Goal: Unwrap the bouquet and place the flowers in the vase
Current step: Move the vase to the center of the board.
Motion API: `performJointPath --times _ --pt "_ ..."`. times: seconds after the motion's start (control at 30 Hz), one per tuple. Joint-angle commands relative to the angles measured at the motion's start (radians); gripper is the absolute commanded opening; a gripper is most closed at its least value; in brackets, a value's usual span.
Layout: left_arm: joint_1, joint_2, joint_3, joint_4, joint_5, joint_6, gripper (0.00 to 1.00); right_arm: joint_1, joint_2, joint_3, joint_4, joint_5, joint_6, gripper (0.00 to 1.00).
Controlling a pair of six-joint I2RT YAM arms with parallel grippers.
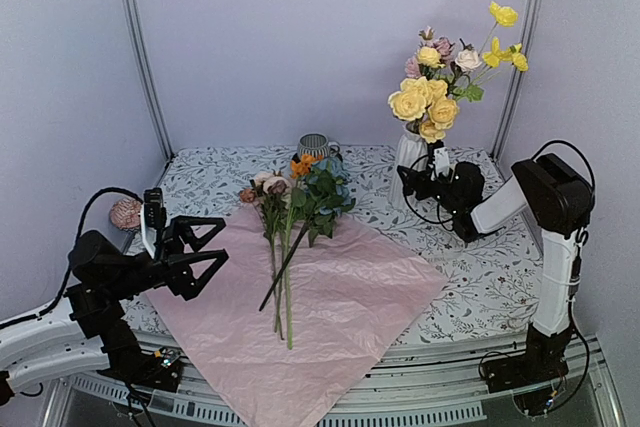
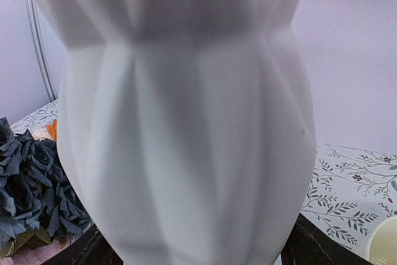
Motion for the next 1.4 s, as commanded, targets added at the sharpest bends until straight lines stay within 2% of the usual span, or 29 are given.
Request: performJointPath --times 0.0,0.3,0.4,0.7,0.83,1.07,1.37 --pt "-0.011 0.011 0.02 0.011 -0.006 0.013 0.98 -0.009 0.032 0.11 0.1 -0.03 0.024 0.73" --pt "-0.011 0.027 0.026 0.009 -0.016 0.021 0.98 -0.009 0.078 0.215 0.011 -0.038 -0.007 0.77" --pt "-0.012 0.035 0.029 0.012 -0.016 0.023 0.98 -0.009 0.076 0.217 0.004 -0.042 -0.014 0.84" --pt "-0.01 0.049 0.028 0.026 -0.01 0.019 0.98 -0.01 0.063 0.207 -0.022 -0.043 -0.022 0.92" --pt "-0.011 0.044 0.026 0.026 -0.01 0.017 0.98 -0.009 0.054 0.201 -0.038 -0.035 -0.023 1.0" --pt "-0.011 0.035 0.018 0.026 -0.012 0.012 0.98 -0.009 -0.007 0.121 -0.021 -0.032 -0.019 0.99" --pt "-0.011 0.056 0.027 -0.018 -0.05 0.008 0.98 -0.007 -0.147 -0.121 0.085 -0.072 0.065 0.99"
